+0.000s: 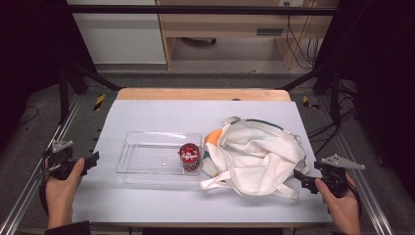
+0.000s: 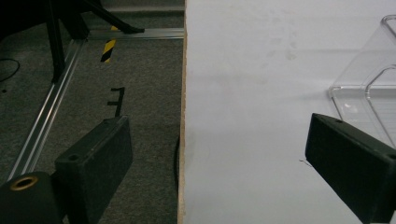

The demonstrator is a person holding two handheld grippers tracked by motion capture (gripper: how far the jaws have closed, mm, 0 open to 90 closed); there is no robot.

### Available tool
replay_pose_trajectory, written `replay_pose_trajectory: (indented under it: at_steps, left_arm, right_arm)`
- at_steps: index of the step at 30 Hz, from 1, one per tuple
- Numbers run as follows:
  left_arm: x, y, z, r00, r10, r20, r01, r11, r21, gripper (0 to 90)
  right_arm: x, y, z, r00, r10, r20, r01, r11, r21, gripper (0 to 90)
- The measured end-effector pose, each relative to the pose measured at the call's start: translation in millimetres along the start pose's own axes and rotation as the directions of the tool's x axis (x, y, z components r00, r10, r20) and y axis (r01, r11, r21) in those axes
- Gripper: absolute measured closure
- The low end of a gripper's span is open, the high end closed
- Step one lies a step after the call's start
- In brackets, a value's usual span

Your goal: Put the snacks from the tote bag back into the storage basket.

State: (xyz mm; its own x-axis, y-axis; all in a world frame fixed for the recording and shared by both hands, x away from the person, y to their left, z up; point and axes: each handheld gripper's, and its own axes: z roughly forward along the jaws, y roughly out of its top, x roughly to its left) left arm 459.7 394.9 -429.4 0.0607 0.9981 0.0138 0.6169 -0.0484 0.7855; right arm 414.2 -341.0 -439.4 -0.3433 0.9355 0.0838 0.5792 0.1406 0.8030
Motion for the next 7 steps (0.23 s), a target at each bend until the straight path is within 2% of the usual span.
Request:
replay_pose_trajectory:
  at_steps: [7]
  left_arm:
    - [1.3, -3.6, 5.3, 0.9999, -0.009, -0.004, 0.009, 0.9999, 0.006, 7.4]
  right_arm:
    - [3.0, -2.0, 6.1, 0.9998, -0.021, -0.002, 0.021, 1.0, 0.02, 10.8]
